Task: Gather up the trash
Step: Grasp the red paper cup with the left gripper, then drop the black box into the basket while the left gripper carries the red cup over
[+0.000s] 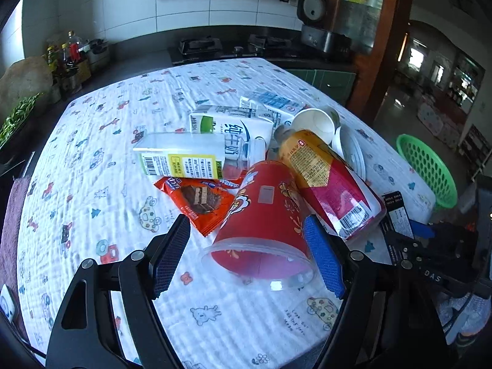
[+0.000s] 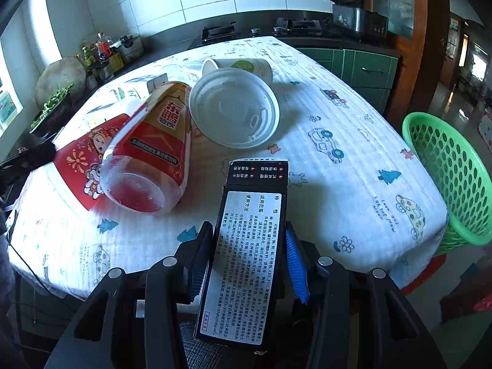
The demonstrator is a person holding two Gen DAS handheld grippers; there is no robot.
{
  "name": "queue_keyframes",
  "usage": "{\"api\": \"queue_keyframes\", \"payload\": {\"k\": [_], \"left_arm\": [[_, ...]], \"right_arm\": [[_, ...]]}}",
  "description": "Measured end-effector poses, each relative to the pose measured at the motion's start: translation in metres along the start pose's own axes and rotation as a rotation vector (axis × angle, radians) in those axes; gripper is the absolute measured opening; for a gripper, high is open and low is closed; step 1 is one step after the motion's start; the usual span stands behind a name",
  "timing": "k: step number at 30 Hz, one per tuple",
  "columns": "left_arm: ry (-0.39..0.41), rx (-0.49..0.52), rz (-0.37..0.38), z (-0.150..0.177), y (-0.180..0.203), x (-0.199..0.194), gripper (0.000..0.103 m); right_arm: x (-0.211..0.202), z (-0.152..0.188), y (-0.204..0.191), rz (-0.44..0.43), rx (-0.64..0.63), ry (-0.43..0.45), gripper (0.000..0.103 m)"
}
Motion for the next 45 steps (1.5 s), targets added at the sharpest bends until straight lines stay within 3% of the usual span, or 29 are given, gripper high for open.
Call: {"api": "queue_keyframes", "payload": {"k": [6,18,29,45], "left_arm": [[-0.087,0.033,0.043,-0.005,0.008,0.028,0.076],[-0.233,0.116,0.021,0.005,0.019,0.069,0.070],[-0.194,0.126,0.000,0.005,0.020,0.054,0.068],[-0.064,0.106,0.031,-0.018,0.024,-0.020,0.067]], "right_arm": [[-0.004,-0.006,0.003,-0.012,-0.015,0.020,0.045],[-0.020,-0.020,0.023,-0.027,-0.013,0.081,0.045],[-0.034,-0.030,0.063,0.005,0.029,0.119,0.045],[-0.052,-0.035,0.129,0.109,0.088,0.170,0.045]]}}
Point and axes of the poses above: each gripper's, at about its wrist camera, not at the fingertips, and x roughly the way its jaws point, y to its right, z to its underside, the point moved 5 cm from there along x, roughly the way its jaws point, and after that the axes turned 12 degrees about y, right-handed, at the moved point
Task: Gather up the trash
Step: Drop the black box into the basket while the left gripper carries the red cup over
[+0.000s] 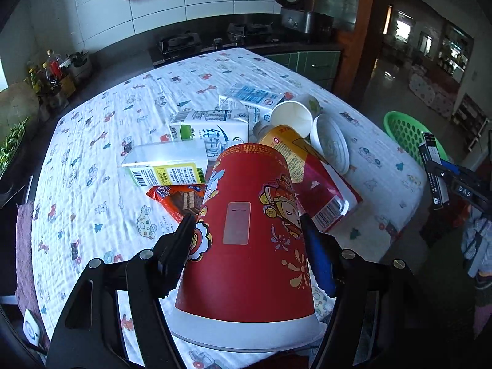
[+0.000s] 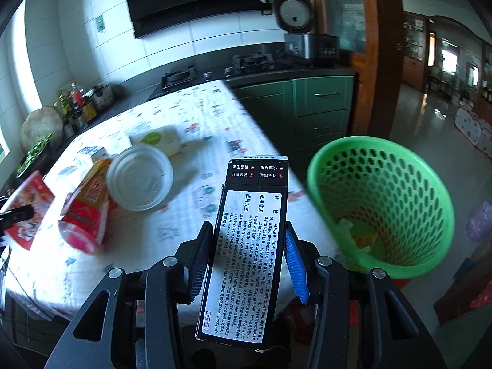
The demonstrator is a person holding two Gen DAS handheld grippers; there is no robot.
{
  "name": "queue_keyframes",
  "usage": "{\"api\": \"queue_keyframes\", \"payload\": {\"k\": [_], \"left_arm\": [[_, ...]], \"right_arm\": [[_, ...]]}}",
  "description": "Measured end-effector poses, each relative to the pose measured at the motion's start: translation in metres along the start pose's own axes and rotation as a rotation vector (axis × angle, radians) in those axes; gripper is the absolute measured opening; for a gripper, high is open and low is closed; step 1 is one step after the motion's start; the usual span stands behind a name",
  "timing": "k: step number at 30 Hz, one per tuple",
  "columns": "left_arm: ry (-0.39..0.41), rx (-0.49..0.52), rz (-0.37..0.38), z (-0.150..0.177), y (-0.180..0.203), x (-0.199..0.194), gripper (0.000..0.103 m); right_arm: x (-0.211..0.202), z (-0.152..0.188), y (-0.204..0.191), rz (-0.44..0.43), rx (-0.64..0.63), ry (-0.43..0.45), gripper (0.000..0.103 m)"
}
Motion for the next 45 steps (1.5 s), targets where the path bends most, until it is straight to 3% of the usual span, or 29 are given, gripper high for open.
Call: {"api": "queue_keyframes", "payload": {"k": [9,20,36,40,45], "left_arm": [[0.062,0.024,0.085,-0.024,0.038,-0.018,0.067],[0.091,0.056,0.225,-0.058,0.115,0.008,0.067],[0.063,0.147,0.349,-0.102,0.239,0.077,0.067],[0.061,0.159,0.362,-0.110,0.261,0.093,0.067],[0.046,0.166,0.380,-0.115,0.287,0.111,0.067]], "right_arm": [[0.009,0.001,0.057,0.115,0.031,-0.005,0.045],[0.029,-0.003,0.112,0.199,0.007,-0.017,0.045],[0.066,-0.002,0.159,0.192,0.018,-0.032,0.046],[0.065,-0.006,0.163,0.188,0.014,-0.015,0.054],[0.057,-0.012,0.166,0.191,0.004,0.010,0.055]]}}
Point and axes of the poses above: each gripper's, at about its wrist camera, not at the fingertips, and x roughly the way its jaws point, y to its right, z to its underside, the point moved 5 cm from there along x, roughly the way its jaws point, and after that the axes turned 12 degrees about y, right-handed, at the moved point
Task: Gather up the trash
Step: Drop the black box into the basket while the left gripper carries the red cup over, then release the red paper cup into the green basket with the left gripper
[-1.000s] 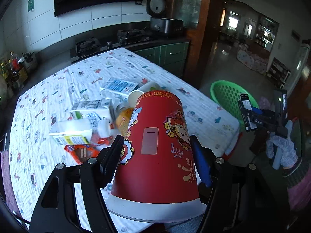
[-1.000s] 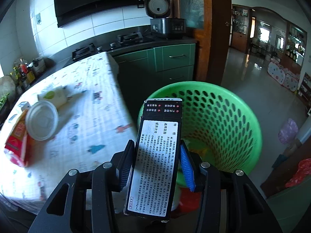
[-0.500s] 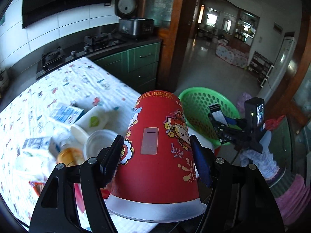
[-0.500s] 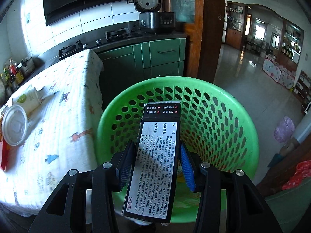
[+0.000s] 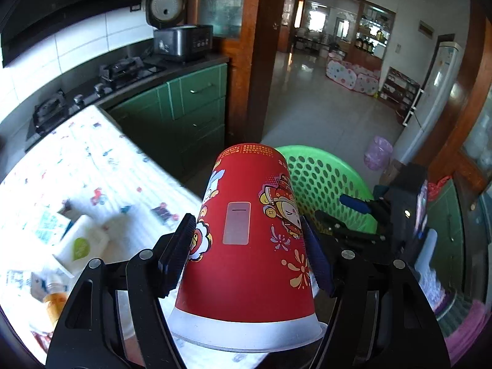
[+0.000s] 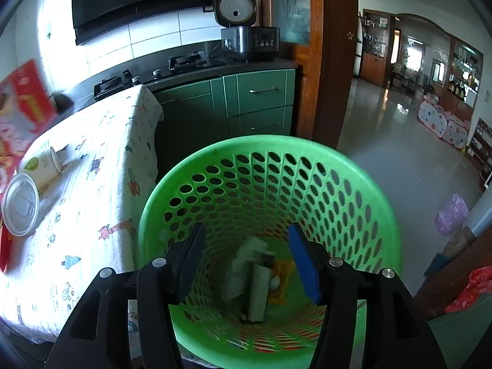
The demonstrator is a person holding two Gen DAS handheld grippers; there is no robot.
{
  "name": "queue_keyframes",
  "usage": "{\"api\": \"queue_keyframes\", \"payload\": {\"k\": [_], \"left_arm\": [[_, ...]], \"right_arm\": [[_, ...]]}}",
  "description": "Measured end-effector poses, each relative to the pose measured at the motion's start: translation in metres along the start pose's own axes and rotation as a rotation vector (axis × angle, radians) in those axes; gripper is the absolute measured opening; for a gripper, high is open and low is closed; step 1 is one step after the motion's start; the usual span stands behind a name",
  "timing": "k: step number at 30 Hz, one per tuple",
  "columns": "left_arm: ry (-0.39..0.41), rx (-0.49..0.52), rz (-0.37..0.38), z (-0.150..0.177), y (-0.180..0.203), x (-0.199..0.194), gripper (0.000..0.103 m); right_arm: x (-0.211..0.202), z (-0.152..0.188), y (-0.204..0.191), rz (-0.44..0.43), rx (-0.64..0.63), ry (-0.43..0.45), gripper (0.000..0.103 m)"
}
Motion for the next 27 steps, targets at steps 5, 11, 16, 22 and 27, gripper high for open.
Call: {"api": "queue_keyframes", "payload": {"k": [5,11,16,22,27], "left_arm": [[-0.018,-0.007,0.031,-0.004,0.017,0.024,0.068],[-0.053,-0.016,0.050,-0.004,0.039,0.058,0.068],[-0.083,-0.033,0.066,0.000,0.052,0.085,0.068],[-0.117,-0.051,0.069,0.007,0.061,0.106,0.069],[-0.108,-0.050,0.073,0.010,0.065,0.108,0.075]], "right_arm": [[-0.021,0.001,0.007,-0.002,0.009,0.035,0.064],[-0.046,0.009,0.019,0.021,0.022,0.083,0.074],[-0.058,0.020,0.023,0.032,0.026,0.099,0.081],[-0.061,0.034,0.027,0.040,0.040,0.095,0.083],[-0.062,0.041,0.032,0.043,0.084,0.105,0.084]]}}
Point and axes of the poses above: each gripper's, at about its wrist camera, not at the fingertips, and x roughly the way its jaws point, y to its right, z to its underside, the point moved 5 cm from there along x, roughly the way its jaws point, and after that the axes turned 12 degrees about y, right-handed, at the moved point
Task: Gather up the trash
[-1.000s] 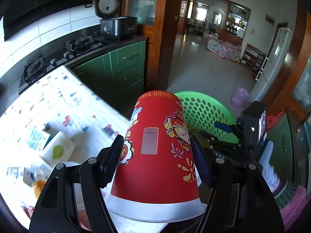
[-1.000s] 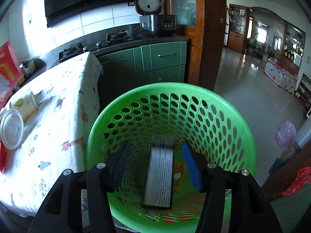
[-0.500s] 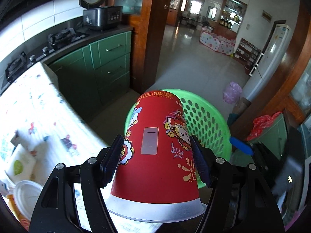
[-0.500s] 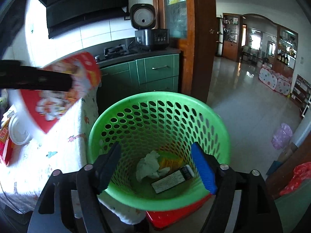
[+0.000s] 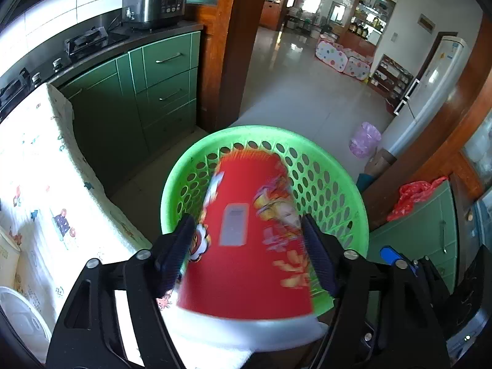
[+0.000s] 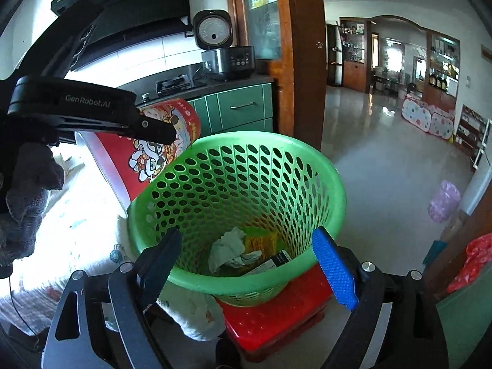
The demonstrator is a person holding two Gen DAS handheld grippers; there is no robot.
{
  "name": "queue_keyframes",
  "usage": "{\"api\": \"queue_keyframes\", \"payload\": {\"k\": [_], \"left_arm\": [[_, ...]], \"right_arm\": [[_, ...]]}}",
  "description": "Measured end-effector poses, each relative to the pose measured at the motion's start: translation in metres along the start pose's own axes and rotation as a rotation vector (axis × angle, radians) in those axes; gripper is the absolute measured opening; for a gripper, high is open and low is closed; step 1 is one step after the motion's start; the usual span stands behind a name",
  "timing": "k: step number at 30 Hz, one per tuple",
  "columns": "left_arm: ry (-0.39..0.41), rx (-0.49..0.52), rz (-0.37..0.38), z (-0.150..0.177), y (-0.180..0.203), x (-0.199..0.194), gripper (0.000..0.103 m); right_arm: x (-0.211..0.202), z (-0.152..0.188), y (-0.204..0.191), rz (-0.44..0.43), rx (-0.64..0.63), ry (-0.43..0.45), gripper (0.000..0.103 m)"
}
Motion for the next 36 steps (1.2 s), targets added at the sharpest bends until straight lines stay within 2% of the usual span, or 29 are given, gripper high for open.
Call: {"api": "queue_keyframes", "payload": {"k": [5,10,17,24,30,36], "left_arm": [[0.033,-0.023,0.027,-0.003,-0.003,-0.013,0.078],[0.084,-0.014,-0.001,-0.001,-0.015,-0.052,0.078],[0.148,-0.039,-0.119,0.019,-0.060,-0.127,0.078],[0.185,-0.114,-0.304,0.055,-0.125,-0.195,0.078],[0.174,-0.237,-0.425,0.087,-0.188,-0.230,0.082],[0.129,-0.324,-0.478,0.113,-0.234,-0.232,0.084]], "right_arm": [[-0.004,-0.001,-0.003,-0.006,0.009,0.004,0.084],[-0.016,-0.008,-0.012,-0.010,-0.010,0.032,0.084],[-0.032,-0.015,-0.038,-0.055,-0.020,0.052,0.086],[-0.044,-0.020,-0.086,-0.138,-0.051,0.052,0.089],[-0.047,-0.026,-0.131,-0.222,-0.068,0.042,0.089],[-0.045,-0.027,-0.171,-0.299,-0.100,0.020,0.089]]}}
Point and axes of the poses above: each gripper's, at about its wrist camera, not at the fingertips, and x roughly the way its jaws point, y to its right, z to its underside, the point moved 5 cm from there along x, roughly the way its jaws point, and after that the axes turned 12 degrees about y, right-handed, at the moved point
